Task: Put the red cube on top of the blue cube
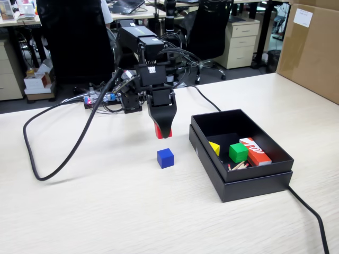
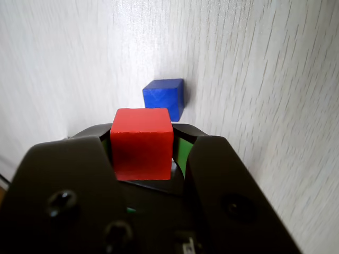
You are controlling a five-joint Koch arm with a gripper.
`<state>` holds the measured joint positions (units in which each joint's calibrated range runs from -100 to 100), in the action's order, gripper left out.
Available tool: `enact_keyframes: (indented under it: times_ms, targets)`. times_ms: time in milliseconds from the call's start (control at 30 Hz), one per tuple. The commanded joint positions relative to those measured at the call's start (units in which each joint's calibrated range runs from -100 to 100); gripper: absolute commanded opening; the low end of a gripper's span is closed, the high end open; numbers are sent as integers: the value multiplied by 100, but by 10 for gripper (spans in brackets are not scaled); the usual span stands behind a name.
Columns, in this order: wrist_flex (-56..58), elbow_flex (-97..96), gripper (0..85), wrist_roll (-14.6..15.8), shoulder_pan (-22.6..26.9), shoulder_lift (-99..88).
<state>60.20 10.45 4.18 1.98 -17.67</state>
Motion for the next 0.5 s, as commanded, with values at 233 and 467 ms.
enact_keyframes:
  times_ms: [233,467]
  targets:
    - [-124,133,68,15,15,350]
    - [-210,152,68,15,-15,591]
